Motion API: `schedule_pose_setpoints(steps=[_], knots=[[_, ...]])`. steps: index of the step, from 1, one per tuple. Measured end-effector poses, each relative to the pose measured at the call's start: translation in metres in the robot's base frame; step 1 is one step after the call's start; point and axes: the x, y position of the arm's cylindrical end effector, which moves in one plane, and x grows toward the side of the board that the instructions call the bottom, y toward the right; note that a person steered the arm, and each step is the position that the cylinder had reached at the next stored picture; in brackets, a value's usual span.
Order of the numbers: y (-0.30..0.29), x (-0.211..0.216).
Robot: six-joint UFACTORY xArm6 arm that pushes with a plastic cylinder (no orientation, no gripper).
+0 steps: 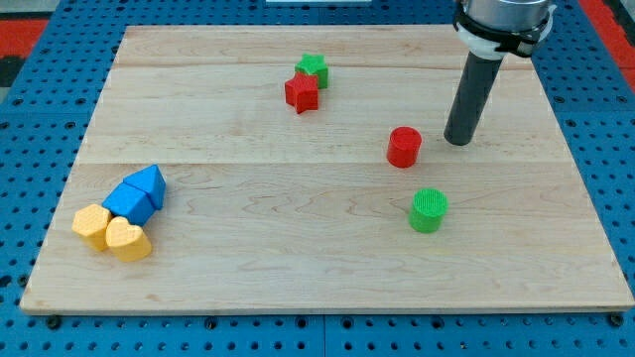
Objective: Push green star towards top left
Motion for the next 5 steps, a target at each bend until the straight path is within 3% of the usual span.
schedule_pose_setpoints(steps=[3, 5], knots=[[-0.083, 0.006], [-0.039, -0.003]])
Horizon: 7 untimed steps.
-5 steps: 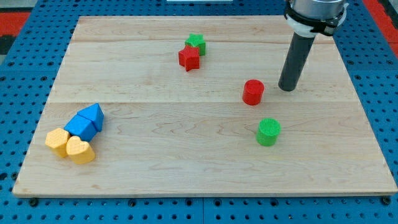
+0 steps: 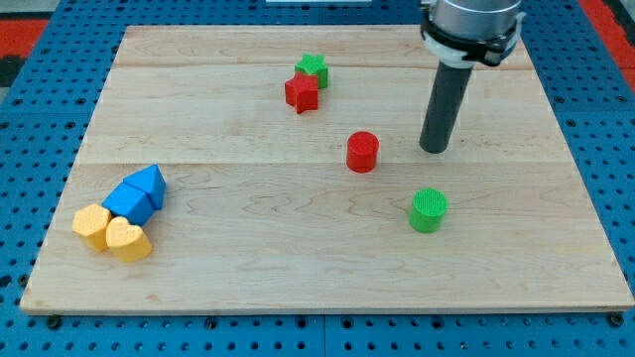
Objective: Push green star towards top left
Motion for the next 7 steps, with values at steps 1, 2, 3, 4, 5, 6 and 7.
schedule_pose_setpoints(steps=[1, 2, 3, 4, 5, 6, 7], knots=[[-0.049, -0.103], [-0.068, -0.139], [-0.084, -0.103], [-0.128, -0.108], [-0.160, -0.124], [-0.123, -0.152], [-0.133, -0.168]])
